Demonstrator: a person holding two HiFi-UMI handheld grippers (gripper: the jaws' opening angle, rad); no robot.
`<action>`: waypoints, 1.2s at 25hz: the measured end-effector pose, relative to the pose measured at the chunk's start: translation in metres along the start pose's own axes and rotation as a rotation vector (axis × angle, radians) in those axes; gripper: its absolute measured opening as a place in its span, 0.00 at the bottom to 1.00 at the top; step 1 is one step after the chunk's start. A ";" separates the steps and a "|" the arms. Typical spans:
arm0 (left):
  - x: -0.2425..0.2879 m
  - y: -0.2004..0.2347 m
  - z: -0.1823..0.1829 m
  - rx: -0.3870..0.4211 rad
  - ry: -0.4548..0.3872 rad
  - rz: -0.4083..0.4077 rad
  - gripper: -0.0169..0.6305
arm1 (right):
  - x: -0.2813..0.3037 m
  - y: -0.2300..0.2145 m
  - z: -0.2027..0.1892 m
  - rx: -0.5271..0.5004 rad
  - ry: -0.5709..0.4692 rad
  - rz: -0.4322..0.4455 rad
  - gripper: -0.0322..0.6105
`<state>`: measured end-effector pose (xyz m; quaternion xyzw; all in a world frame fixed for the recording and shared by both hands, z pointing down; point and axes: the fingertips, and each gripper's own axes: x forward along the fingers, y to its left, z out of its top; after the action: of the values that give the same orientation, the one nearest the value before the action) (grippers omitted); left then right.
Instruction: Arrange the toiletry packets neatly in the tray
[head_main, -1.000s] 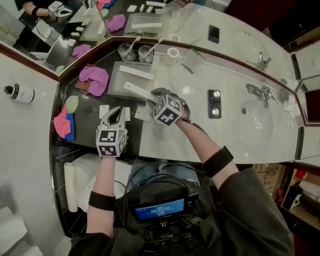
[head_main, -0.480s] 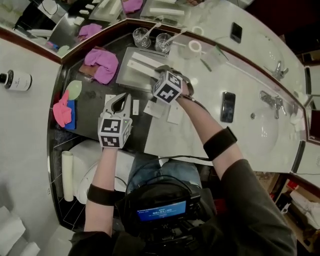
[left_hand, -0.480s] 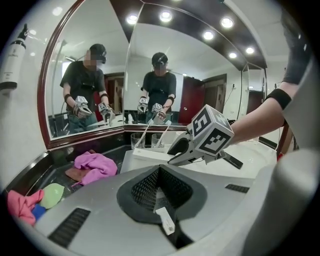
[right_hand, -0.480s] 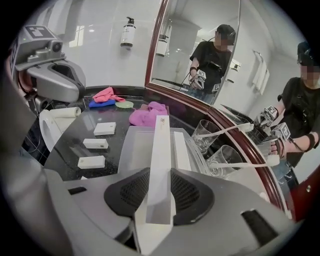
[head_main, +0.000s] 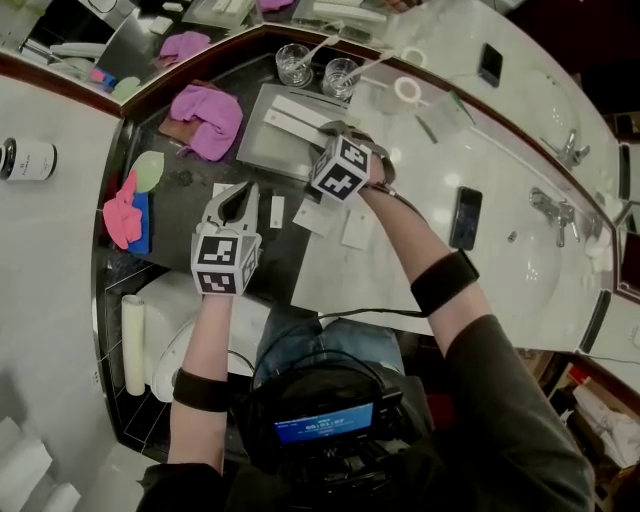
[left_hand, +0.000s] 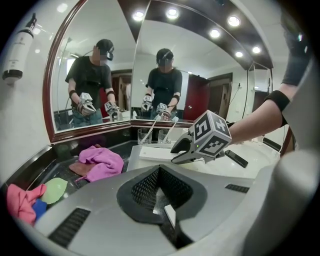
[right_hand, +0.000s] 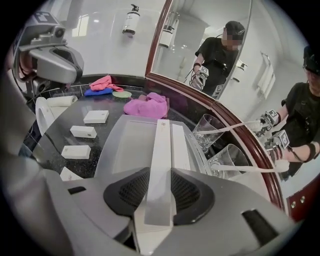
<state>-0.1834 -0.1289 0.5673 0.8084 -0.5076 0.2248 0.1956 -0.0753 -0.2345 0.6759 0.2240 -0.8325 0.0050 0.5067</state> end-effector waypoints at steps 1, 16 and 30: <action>0.000 0.001 -0.001 -0.002 0.000 0.002 0.03 | 0.001 -0.001 -0.001 -0.009 0.003 -0.010 0.30; -0.012 -0.002 -0.007 -0.017 -0.001 0.028 0.03 | -0.014 -0.003 0.006 -0.025 -0.041 -0.045 0.36; -0.046 -0.035 0.016 -0.027 -0.055 0.020 0.03 | -0.135 0.002 0.024 0.152 -0.257 -0.087 0.07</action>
<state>-0.1668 -0.0897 0.5255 0.8065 -0.5239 0.1975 0.1900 -0.0439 -0.1885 0.5505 0.2964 -0.8772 0.0176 0.3774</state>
